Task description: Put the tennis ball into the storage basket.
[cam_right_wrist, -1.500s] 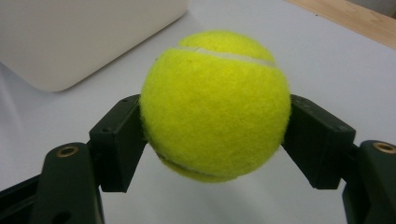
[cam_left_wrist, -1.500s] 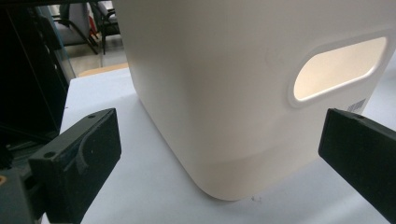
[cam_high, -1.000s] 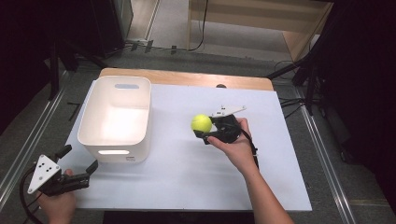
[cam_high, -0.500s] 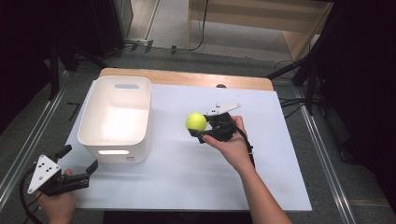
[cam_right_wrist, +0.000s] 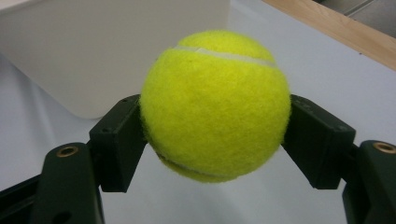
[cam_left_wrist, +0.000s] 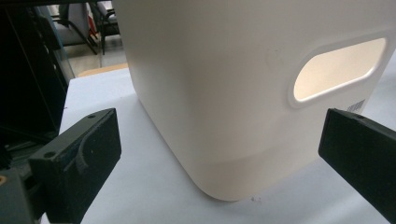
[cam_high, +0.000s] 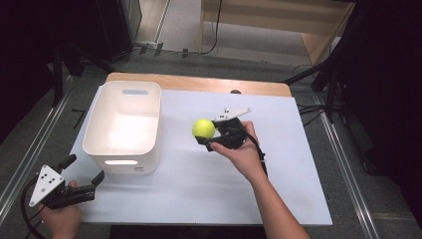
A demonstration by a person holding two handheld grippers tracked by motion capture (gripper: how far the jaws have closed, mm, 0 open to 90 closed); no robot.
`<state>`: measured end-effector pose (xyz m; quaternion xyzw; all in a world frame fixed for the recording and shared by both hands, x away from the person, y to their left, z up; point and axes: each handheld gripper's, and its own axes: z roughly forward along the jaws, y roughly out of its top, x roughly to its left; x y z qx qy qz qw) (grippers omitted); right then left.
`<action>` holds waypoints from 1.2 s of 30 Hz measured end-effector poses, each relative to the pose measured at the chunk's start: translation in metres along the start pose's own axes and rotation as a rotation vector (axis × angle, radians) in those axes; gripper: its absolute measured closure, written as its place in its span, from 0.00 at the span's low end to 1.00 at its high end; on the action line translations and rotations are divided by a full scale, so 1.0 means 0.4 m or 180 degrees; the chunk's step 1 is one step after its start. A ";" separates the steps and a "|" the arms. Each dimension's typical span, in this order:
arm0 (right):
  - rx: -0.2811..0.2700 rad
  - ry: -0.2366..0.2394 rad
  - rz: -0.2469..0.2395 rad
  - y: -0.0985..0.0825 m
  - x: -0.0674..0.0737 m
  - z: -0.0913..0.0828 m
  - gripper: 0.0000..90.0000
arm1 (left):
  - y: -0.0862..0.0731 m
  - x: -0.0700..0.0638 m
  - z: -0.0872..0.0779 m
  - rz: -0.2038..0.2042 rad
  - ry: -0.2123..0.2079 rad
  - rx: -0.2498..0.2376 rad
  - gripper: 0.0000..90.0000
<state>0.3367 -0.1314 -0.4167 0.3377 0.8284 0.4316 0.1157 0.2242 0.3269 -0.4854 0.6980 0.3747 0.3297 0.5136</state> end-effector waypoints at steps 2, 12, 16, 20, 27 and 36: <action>-0.0009 0.0008 -0.0013 0.003 0.001 0.001 0.28 | 0.000 0.000 0.000 -0.0002 -0.0002 -0.0002 0.00; -0.0037 0.0035 -0.0038 0.022 0.011 0.005 0.28 | 0.000 0.000 0.000 -0.0001 -0.0001 0.0000 0.00; -0.0034 0.0055 -0.0057 0.030 0.017 0.009 0.28 | 0.000 -0.001 0.001 -0.0001 -0.0006 -0.0006 0.00; -0.0043 0.0075 -0.0085 0.038 0.023 0.015 0.28 | 0.000 0.000 0.000 0.0000 -0.0002 -0.0001 0.00; -0.0043 0.0095 -0.0095 0.048 0.033 0.021 0.28 | 0.000 0.000 0.000 0.0000 -0.0001 0.0003 0.00; -0.0068 0.0120 -0.0118 0.061 0.042 0.025 0.28 | 0.000 0.000 0.000 0.0001 -0.0004 0.0000 0.00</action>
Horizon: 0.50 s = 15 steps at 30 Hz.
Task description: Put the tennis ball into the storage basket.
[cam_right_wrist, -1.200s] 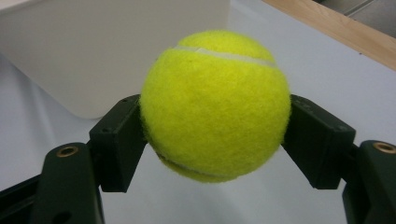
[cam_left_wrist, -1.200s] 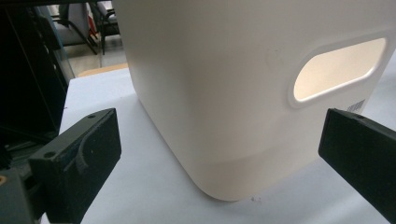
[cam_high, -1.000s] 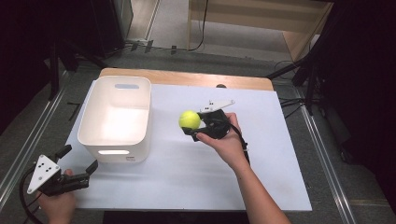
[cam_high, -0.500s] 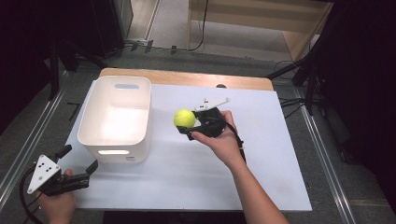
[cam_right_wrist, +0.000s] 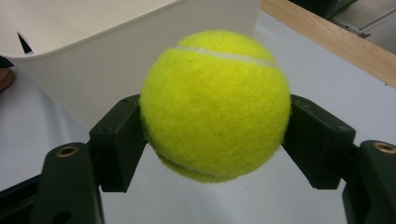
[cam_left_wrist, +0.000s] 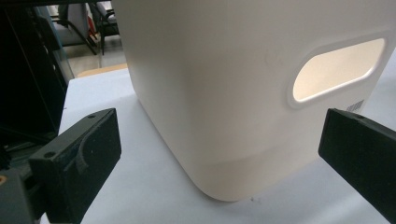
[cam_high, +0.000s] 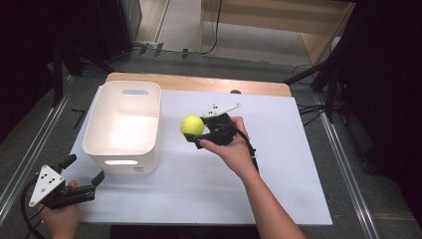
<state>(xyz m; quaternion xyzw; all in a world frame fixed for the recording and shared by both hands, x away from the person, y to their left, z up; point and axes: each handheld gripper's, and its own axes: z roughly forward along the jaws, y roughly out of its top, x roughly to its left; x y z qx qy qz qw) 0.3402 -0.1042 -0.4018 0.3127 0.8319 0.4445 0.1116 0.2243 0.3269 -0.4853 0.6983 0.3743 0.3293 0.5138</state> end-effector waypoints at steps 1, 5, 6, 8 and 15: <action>-0.0003 0.0012 -0.0009 0.002 0.001 0.001 0.28 | 0.000 0.000 0.000 0.0000 0.0000 0.0000 0.00; -0.0008 0.0029 -0.0013 0.007 0.007 0.007 0.28 | 0.000 0.000 -0.001 0.0001 -0.0002 0.0004 0.00; -0.0011 0.0032 -0.0026 0.009 0.008 0.008 0.28 | 0.000 0.000 0.000 -0.0001 -0.0002 0.0004 0.00; -0.0011 0.0037 -0.0029 0.012 0.011 0.010 0.28 | 0.000 0.000 0.000 -0.0003 -0.0008 -0.0008 0.00; -0.0020 0.0070 -0.0053 0.025 0.023 0.018 0.28 | 0.000 0.001 0.000 -0.0006 -0.0006 -0.0004 0.00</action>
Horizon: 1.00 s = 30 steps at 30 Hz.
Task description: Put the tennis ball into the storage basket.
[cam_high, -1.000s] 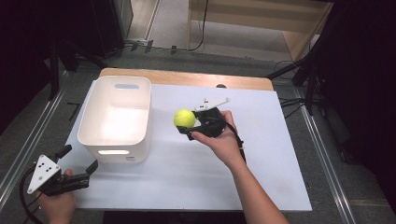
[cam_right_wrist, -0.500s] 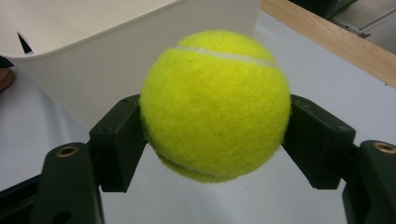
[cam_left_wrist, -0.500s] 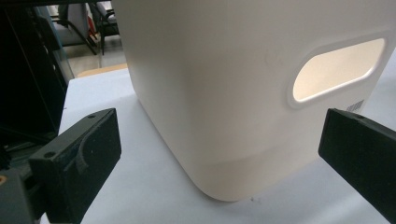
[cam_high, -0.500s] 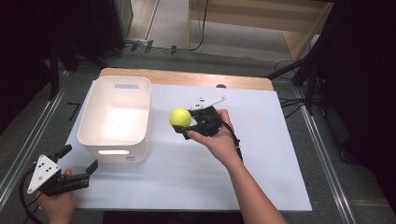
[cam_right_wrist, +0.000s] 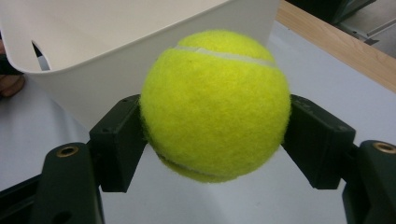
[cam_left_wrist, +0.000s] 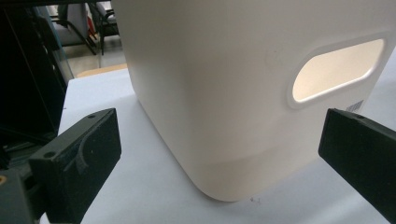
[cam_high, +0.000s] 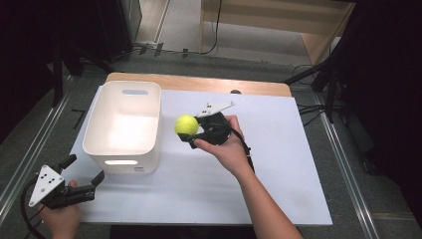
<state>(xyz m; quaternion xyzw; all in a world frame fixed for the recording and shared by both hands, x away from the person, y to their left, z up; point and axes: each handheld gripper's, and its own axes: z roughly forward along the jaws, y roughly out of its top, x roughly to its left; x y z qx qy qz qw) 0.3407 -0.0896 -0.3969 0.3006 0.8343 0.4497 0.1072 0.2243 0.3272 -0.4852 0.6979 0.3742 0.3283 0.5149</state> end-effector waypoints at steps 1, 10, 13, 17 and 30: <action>0.0005 0.0003 -0.0003 0.001 0.001 0.001 0.28 | 0.000 0.000 0.000 0.0001 0.0000 0.0001 0.00; -0.0003 0.0028 -0.0041 0.019 0.013 0.007 0.28 | 0.000 0.000 0.000 -0.0003 -0.0001 -0.0003 0.00; -0.0011 0.0035 -0.0055 0.024 0.015 0.008 0.28 | 0.000 0.000 0.000 -0.0003 -0.0001 0.0002 0.00; -0.0026 0.0050 -0.0086 0.031 0.020 0.012 0.28 | 0.000 0.000 0.000 -0.0002 -0.0002 0.0003 0.00; -0.0032 0.0088 -0.0099 0.051 0.035 0.023 0.28 | 0.000 0.000 0.000 -0.0006 -0.0008 -0.0004 0.00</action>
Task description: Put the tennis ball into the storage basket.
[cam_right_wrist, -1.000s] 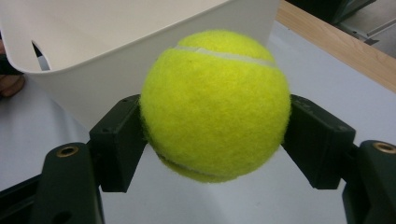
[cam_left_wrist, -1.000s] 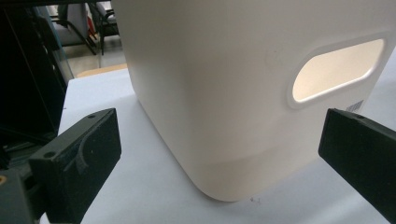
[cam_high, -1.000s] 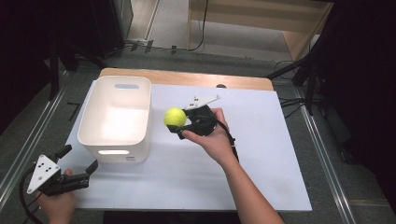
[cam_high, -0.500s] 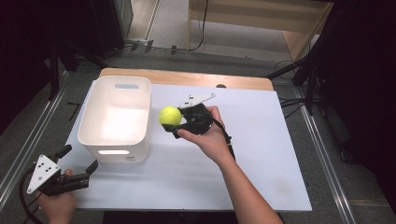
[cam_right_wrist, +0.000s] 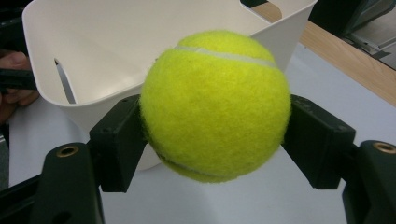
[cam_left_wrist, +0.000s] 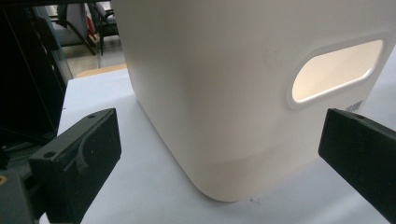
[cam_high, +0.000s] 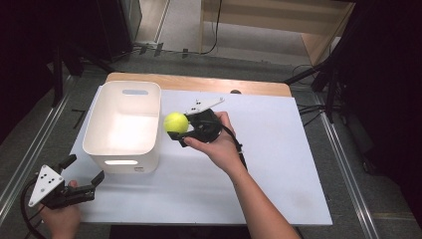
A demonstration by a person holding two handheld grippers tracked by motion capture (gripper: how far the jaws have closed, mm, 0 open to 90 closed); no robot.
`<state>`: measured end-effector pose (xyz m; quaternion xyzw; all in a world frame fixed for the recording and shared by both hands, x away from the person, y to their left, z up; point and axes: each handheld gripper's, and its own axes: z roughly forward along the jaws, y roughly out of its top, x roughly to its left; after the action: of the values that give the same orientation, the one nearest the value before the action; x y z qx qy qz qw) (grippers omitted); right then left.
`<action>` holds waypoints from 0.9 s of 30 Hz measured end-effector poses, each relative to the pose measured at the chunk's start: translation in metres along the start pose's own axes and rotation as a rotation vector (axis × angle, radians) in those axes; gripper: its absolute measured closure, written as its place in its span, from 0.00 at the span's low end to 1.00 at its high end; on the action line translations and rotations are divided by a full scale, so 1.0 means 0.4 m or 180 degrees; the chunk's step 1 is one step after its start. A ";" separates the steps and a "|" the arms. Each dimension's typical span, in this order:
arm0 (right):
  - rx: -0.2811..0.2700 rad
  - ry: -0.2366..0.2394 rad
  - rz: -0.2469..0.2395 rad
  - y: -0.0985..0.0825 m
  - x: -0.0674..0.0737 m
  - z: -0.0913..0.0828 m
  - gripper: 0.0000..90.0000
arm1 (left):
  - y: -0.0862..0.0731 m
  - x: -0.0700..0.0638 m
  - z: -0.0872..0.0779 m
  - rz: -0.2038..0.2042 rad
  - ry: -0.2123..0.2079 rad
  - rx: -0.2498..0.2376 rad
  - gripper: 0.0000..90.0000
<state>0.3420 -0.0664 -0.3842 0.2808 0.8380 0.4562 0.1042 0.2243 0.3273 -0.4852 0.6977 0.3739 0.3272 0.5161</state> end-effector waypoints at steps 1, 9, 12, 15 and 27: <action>0.0006 0.0013 -0.0019 0.002 0.001 0.000 0.28 | 0.000 0.000 0.000 -0.0001 -0.0001 -0.0003 0.00; -0.0010 0.0034 -0.0045 0.016 0.010 0.007 0.28 | 0.000 0.000 0.000 -0.0015 -0.0001 -0.0011 0.00; -0.0017 0.0050 -0.0058 0.021 0.014 0.009 0.28 | 0.000 0.000 0.000 -0.0016 0.0001 -0.0011 0.00; -0.0015 0.0062 -0.0065 0.027 0.017 0.011 0.28 | 0.000 0.000 0.000 -0.0014 -0.0002 -0.0009 0.00; -0.0049 0.0097 -0.0095 0.049 0.030 0.020 0.28 | 0.000 0.000 -0.001 -0.0012 -0.0007 -0.0006 0.00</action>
<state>0.3427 -0.0456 -0.3716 0.2604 0.8400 0.4653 0.1003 0.2242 0.3276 -0.4851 0.6968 0.3744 0.3258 0.5178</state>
